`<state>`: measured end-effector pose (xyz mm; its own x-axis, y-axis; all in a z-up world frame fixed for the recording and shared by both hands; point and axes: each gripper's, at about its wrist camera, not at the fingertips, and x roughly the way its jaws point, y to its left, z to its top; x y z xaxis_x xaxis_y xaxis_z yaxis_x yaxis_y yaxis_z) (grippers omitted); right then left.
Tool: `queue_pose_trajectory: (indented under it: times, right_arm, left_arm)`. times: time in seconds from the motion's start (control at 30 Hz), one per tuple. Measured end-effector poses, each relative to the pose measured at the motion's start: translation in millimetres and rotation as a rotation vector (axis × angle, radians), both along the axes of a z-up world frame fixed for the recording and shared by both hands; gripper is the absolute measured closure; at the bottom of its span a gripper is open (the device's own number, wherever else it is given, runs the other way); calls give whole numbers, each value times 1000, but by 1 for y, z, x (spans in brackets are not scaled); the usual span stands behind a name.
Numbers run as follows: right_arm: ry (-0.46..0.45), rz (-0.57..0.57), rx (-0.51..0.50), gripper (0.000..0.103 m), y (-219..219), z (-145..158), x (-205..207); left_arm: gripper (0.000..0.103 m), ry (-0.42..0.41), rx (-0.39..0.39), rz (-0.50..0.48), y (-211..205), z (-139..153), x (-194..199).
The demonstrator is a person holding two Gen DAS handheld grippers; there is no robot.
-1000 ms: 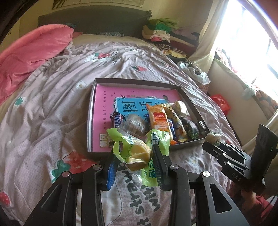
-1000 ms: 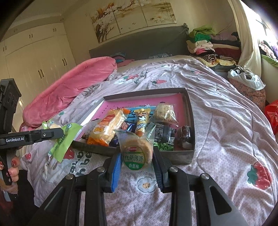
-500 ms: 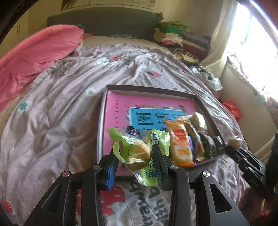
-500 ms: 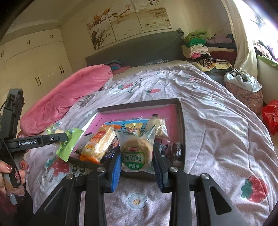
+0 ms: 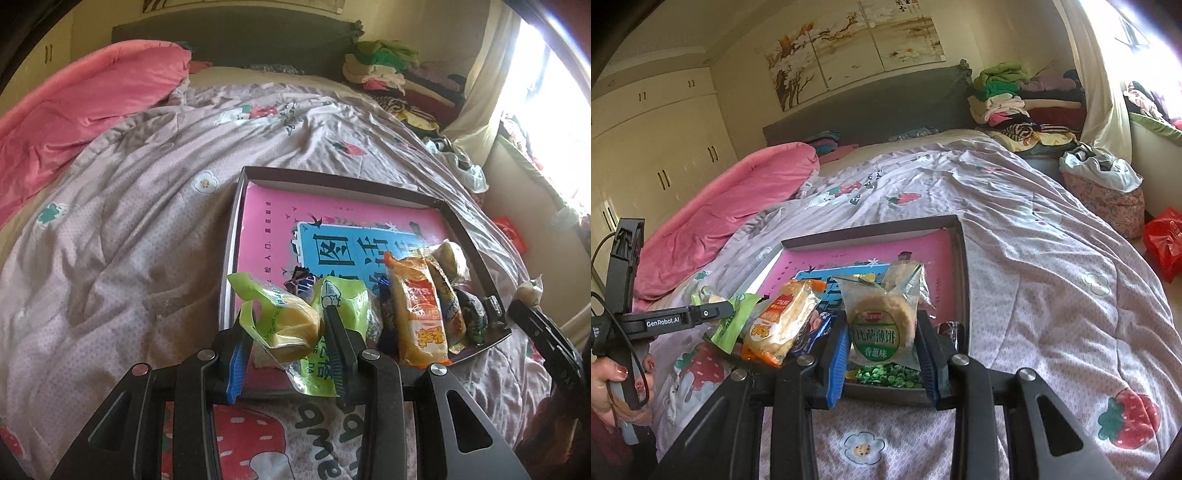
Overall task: Organize snacks
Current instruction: 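Lift and carry the green packs and biscuit pack over the box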
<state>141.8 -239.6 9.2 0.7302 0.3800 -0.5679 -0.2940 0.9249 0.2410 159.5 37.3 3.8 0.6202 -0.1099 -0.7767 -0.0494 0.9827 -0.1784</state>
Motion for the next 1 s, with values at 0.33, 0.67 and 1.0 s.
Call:
queue_pose_trajectory:
  times: [0.33,0.67,1.0]
  right_arm:
    - [9,50,-23,68,18,-6,8]
    - [34,93,-53,68,38,-17,16]
    - [35,124,-86,68,47,-23,16]
  left_arm:
    - [65,9,3,0,-3,-6,4]
    - [64,12,-6,-6,-4,-9,6]
    - [64,16,-17,-7,-5,-10,7]
